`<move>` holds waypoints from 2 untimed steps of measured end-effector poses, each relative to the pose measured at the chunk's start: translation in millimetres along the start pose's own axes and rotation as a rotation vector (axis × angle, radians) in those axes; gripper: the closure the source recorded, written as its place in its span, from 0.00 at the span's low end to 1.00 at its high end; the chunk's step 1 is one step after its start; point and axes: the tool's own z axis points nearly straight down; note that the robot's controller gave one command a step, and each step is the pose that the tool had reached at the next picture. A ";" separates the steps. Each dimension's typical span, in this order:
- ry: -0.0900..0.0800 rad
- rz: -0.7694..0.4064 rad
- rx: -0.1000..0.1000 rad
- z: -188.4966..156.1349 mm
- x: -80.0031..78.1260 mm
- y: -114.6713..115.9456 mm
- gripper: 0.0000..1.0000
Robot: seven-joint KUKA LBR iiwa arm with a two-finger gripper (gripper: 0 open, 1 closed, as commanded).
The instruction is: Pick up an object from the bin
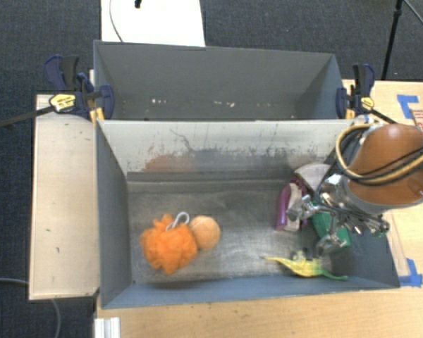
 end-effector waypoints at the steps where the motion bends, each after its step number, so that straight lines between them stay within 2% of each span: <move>1: 0.004 -0.035 0.012 0.3 8.0 -4.1 0.00; 2: 0.040 -0.206 -0.004 -15.7 24.0 -3.0 0.00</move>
Offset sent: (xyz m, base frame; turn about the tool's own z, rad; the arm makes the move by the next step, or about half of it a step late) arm -0.0253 -0.0259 0.0312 -0.3456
